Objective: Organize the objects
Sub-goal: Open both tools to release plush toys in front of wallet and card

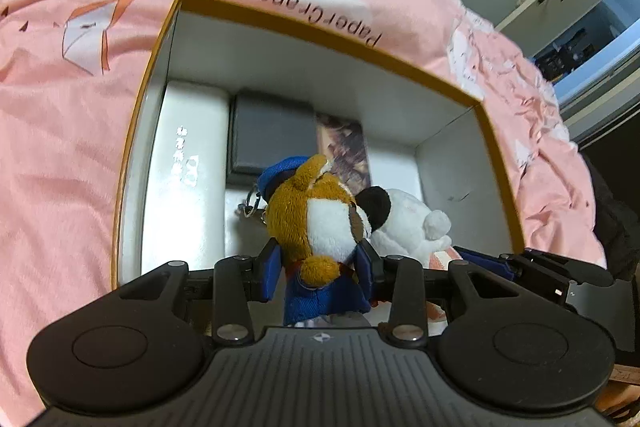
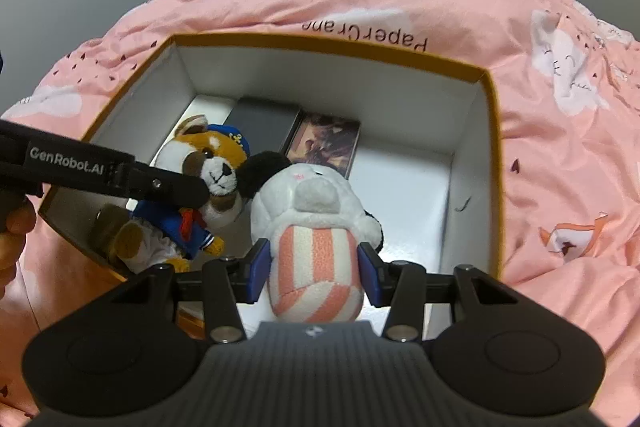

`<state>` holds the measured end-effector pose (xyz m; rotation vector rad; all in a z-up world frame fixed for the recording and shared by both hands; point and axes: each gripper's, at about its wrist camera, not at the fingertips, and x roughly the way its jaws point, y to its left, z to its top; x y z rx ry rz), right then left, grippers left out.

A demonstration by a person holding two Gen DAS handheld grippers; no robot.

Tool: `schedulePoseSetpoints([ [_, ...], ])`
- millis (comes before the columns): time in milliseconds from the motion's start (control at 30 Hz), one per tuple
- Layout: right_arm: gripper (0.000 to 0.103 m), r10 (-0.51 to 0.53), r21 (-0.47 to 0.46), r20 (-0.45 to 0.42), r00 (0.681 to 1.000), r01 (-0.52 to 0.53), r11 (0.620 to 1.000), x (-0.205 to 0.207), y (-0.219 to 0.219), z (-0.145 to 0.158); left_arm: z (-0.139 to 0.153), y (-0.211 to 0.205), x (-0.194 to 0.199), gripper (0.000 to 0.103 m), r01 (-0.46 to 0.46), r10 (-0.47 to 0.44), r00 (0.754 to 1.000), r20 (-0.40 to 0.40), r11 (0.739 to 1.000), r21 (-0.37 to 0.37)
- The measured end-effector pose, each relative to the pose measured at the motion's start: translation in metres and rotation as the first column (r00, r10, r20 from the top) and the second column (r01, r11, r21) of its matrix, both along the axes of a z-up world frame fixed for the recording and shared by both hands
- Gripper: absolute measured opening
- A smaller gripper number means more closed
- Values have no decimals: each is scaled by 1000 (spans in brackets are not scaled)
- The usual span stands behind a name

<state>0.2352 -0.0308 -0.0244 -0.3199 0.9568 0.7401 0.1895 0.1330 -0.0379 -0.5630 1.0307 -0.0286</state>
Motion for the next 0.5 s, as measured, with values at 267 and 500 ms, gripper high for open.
schedulePoseSetpoints([
  [267,53,4,-8,-83,997,-4,1000,10,3,-10,-7,-3,8,45,48,-47,998,-43,998,32],
  [500,57,5,107,-271,962,25,994,29,-6,-5,-1,-5,9,47,90,-85,995,-58,993,79],
])
